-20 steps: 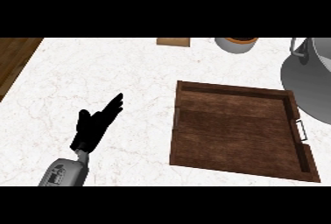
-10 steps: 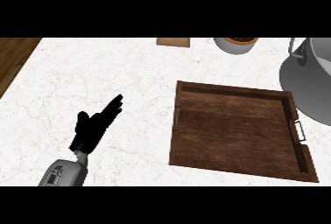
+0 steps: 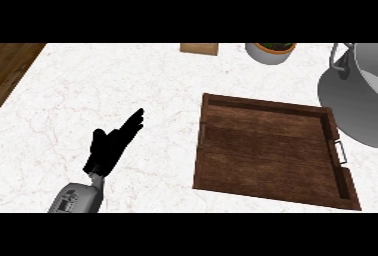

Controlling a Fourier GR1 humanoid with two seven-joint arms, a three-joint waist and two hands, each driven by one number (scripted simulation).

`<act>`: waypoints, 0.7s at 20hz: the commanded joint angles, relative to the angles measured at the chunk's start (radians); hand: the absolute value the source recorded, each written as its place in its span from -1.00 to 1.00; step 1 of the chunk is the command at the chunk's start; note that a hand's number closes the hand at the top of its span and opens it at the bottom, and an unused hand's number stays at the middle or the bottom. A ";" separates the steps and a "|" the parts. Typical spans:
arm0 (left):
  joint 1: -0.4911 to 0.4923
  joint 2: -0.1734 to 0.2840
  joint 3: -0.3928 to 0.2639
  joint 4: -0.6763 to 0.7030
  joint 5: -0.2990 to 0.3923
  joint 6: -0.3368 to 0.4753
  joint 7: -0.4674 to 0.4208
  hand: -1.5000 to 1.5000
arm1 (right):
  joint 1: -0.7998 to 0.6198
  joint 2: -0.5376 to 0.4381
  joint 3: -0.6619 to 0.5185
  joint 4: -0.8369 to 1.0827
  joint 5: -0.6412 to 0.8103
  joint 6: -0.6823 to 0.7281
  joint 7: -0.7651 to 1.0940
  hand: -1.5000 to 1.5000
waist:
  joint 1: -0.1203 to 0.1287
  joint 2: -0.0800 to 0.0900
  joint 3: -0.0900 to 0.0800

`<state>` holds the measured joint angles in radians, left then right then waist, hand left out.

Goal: Pick the bell pepper from the tray and place it in the pot

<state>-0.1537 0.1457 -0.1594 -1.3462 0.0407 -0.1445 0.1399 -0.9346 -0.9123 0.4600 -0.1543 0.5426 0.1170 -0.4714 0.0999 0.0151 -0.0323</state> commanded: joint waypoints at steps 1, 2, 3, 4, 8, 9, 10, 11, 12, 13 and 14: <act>-0.001 0.007 0.006 0.003 0.002 -0.006 0.001 0.00 | -0.002 0.131 0.006 0.046 0.012 -0.008 0.070 -1.00 | -0.006 0.019 0.038; 0.000 0.002 0.000 -0.001 -0.016 0.016 0.011 0.00 | -0.013 0.137 -0.040 0.044 -0.034 -0.002 0.037 -1.00 | -0.013 0.016 0.039; 0.006 0.023 0.036 0.001 0.019 -0.007 -0.004 0.00 | 0.011 0.161 -0.091 0.044 -0.087 -0.021 0.002 -1.00 | -0.019 0.016 0.040; 0.003 0.004 0.014 0.000 -0.005 0.015 0.004 0.00 | -0.003 0.142 -0.132 0.043 -0.128 0.020 -0.046 -1.00 | -0.029 0.013 0.041; 0.025 0.010 0.021 0.023 -0.012 0.018 -0.027 0.00 | -0.057 0.136 -0.309 0.053 -0.300 0.065 -0.107 -1.00 | -0.047 0.009 0.041; 0.006 0.004 0.029 0.017 0.008 0.010 -0.006 0.00 | -0.093 0.140 -0.350 0.063 -0.339 0.083 -0.086 -1.00 | -0.035 0.012 0.041; 0.015 0.015 0.023 -0.021 0.017 -0.005 0.022 0.00 | -0.099 0.129 -0.382 0.077 -0.368 0.086 -0.079 -1.00 | -0.031 0.005 0.041; 0.005 0.016 0.032 0.004 0.005 0.009 0.002 0.00 | -0.079 0.137 -0.432 0.091 -0.418 0.065 -0.102 -1.00 | -0.043 0.012 0.042; 0.031 0.002 0.019 0.006 -0.003 0.018 -0.010 0.00 | -0.101 0.123 -0.464 0.104 -0.447 0.063 -0.075 -1.00 | -0.036 0.012 0.040; 0.024 0.005 0.021 -0.011 0.003 0.013 0.002 0.00 | -0.122 0.115 -0.490 0.108 -0.472 0.060 -0.058 -1.00 | -0.034 0.009 0.039; 0.028 -0.002 0.031 0.022 -0.002 0.027 -0.019 0.00 | -0.105 0.070 -0.517 0.122 -0.497 0.064 -0.076 -1.00 | -0.042 0.017 0.040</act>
<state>-0.1342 0.1507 -0.1361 -1.3403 0.0423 -0.1308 0.1341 -1.0272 -0.8126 0.0636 -0.0692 0.1621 0.1902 -0.5461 0.0617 0.0223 -0.0006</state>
